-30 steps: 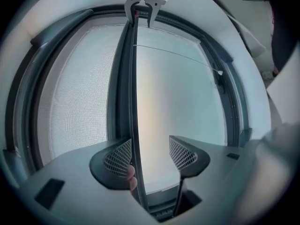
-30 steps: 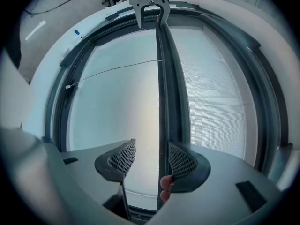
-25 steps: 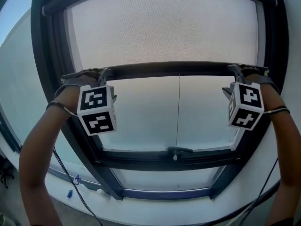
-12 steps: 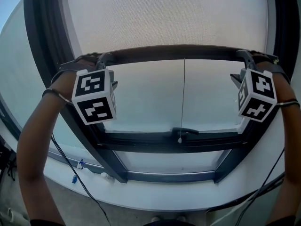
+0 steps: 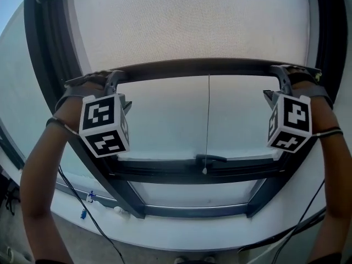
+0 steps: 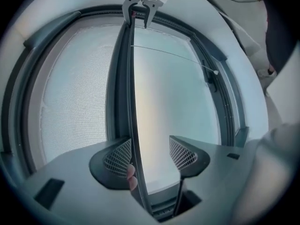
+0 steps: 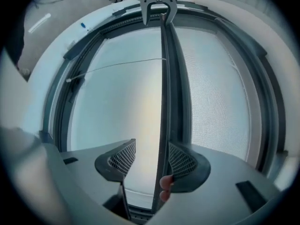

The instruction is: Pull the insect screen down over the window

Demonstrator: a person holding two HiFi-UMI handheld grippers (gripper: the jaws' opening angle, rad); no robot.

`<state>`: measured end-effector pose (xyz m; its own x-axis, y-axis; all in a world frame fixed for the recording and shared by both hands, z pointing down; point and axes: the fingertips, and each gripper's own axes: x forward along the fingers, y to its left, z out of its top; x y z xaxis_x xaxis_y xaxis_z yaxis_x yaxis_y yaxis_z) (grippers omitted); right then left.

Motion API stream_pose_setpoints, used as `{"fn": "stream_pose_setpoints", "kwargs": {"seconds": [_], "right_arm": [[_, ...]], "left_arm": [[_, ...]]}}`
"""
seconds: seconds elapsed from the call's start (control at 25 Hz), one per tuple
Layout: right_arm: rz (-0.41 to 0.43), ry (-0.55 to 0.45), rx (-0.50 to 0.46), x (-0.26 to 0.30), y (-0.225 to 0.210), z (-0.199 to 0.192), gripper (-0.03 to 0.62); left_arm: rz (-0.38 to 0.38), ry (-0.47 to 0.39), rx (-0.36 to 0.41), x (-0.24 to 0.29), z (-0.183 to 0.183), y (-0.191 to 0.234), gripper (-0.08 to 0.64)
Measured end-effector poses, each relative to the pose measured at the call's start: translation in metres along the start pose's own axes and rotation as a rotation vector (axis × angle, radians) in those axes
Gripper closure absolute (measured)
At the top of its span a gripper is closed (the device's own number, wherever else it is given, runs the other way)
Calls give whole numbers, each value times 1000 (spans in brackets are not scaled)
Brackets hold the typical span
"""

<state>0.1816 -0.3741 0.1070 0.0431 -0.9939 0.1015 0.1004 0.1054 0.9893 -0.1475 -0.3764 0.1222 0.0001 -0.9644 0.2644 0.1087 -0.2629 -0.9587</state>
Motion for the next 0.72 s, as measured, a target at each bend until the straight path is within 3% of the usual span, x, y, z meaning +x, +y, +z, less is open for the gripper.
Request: {"fn": "stream_pose_setpoints", "kwargs": {"seconds": [0.12, 0.2, 0.32, 0.56, 0.72], "right_arm": [[-95, 17, -22, 5, -3, 2, 374], [-105, -1, 19, 6, -2, 4, 374], [-60, -14, 46, 4, 0, 5, 374], [109, -56, 74, -8, 8, 8, 377], [144, -46, 51, -9, 21, 8, 377]], "left_arm": [[81, 28, 17, 4, -5, 2, 305], [81, 20, -7, 6, -4, 2, 305], [36, -9, -46, 4, -2, 1, 305], [-64, -102, -99, -3, 2, -9, 305], [-99, -115, -90, -4, 3, -21, 305]]}}
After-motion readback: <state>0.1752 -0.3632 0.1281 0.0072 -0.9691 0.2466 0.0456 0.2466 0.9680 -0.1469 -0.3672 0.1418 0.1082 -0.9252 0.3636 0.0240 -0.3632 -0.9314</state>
